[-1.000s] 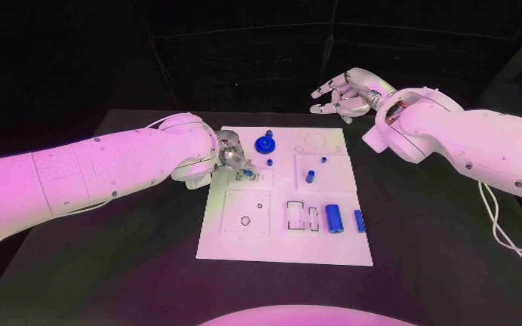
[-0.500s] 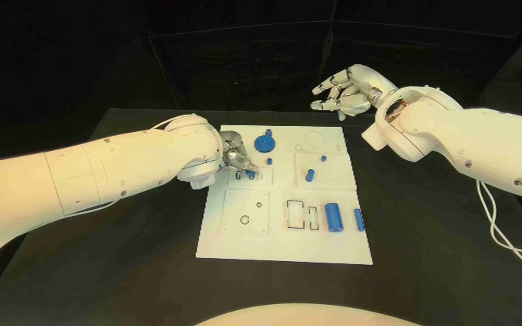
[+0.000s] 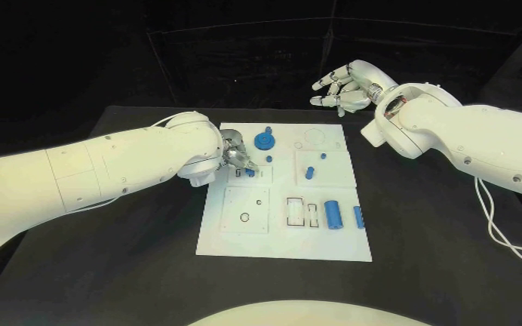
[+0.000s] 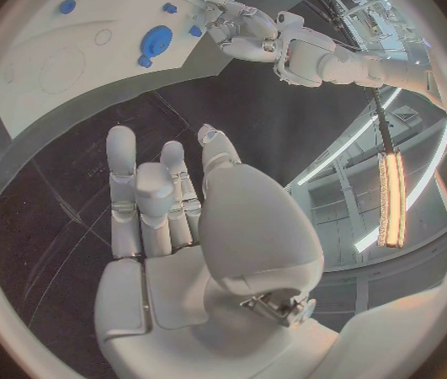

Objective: Assemble the parts on the task board

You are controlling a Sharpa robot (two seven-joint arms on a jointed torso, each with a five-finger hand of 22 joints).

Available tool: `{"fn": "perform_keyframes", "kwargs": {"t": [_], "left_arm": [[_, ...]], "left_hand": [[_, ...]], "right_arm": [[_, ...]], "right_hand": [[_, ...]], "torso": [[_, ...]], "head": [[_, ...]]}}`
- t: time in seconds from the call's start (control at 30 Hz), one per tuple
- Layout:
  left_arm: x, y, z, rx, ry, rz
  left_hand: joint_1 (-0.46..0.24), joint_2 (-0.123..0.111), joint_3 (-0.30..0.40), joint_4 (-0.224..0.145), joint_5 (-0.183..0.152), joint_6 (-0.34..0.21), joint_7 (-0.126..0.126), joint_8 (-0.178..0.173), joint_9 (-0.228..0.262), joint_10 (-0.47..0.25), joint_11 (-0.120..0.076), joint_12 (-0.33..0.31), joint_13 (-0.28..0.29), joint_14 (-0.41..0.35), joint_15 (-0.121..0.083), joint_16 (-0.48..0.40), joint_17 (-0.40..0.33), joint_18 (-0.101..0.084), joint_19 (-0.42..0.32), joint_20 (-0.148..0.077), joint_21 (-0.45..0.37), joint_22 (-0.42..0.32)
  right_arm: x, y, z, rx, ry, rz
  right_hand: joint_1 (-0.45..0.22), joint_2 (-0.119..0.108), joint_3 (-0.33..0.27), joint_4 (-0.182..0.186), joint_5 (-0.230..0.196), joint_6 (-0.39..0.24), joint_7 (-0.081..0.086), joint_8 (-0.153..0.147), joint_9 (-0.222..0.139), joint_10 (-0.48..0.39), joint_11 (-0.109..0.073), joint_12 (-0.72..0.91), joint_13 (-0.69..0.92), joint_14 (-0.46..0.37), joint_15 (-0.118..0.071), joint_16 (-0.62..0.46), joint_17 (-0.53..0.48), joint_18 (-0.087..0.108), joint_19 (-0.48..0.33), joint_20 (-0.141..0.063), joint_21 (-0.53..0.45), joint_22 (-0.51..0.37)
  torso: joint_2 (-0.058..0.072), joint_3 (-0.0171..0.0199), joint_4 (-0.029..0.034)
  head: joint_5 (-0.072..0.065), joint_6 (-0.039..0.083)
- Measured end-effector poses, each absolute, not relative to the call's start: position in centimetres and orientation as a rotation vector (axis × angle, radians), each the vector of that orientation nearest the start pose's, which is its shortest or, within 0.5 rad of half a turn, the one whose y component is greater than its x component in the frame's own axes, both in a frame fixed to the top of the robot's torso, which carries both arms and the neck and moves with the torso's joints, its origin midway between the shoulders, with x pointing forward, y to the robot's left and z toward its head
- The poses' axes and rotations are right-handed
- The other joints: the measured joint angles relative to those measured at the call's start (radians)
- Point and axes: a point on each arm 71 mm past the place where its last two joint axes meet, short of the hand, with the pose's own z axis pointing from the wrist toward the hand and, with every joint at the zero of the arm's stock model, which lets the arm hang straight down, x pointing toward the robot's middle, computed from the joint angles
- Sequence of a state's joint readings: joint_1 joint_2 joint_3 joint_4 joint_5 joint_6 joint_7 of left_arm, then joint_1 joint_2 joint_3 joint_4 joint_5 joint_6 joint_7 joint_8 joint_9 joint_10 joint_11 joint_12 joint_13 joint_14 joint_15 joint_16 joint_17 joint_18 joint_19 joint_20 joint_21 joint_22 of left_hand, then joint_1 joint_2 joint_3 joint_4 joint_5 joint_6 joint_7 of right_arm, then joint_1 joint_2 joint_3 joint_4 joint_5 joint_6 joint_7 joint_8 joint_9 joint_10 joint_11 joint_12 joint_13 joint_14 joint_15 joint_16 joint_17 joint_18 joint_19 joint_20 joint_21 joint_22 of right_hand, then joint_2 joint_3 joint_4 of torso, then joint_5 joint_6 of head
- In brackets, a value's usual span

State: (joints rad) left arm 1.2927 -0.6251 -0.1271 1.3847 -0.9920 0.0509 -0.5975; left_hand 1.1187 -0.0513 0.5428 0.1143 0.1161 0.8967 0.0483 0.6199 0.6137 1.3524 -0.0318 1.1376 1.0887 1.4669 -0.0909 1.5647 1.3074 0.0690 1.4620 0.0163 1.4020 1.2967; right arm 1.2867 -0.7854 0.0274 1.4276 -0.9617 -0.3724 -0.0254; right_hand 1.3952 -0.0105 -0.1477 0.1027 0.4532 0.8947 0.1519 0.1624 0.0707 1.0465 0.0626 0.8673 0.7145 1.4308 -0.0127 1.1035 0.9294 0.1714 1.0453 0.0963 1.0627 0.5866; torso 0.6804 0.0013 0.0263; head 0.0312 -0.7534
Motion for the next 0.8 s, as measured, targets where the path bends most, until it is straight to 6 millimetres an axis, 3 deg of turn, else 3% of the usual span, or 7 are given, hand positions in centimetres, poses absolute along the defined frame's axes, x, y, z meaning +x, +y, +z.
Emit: {"fn": "perform_keyframes", "kwargs": {"t": [0.8], "left_arm": [[50.42, 15.16, -21.87, -0.186, 2.334, -0.361]], "left_hand": [[-0.001, 0.002, 0.001, -0.002, -0.003, -0.002, 0.002, 0.005, 0.003, 0.0, 0.0, 0.0, -0.007, 0.0, 0.0, 0.0, 0.0, 0.0, 0.0, 0.0, 0.0, 0.0]], "right_arm": [[52.72, -20.54, -12.19, 0.312, 1.563, 0.909]], "right_hand": [[0.0, 0.0, -0.003, 0.003, 0.0, 0.007, 0.0, 0.004, 0.001, 0.0, 0.0, 0.0, -0.002, 0.0, 0.0, 0.0, 0.001, 0.0, 0.0, 0.0, -0.004, -0.001]], "torso": [[-0.001, 0.0, 0.0008]], "head": [[0.002, -0.007]]}}
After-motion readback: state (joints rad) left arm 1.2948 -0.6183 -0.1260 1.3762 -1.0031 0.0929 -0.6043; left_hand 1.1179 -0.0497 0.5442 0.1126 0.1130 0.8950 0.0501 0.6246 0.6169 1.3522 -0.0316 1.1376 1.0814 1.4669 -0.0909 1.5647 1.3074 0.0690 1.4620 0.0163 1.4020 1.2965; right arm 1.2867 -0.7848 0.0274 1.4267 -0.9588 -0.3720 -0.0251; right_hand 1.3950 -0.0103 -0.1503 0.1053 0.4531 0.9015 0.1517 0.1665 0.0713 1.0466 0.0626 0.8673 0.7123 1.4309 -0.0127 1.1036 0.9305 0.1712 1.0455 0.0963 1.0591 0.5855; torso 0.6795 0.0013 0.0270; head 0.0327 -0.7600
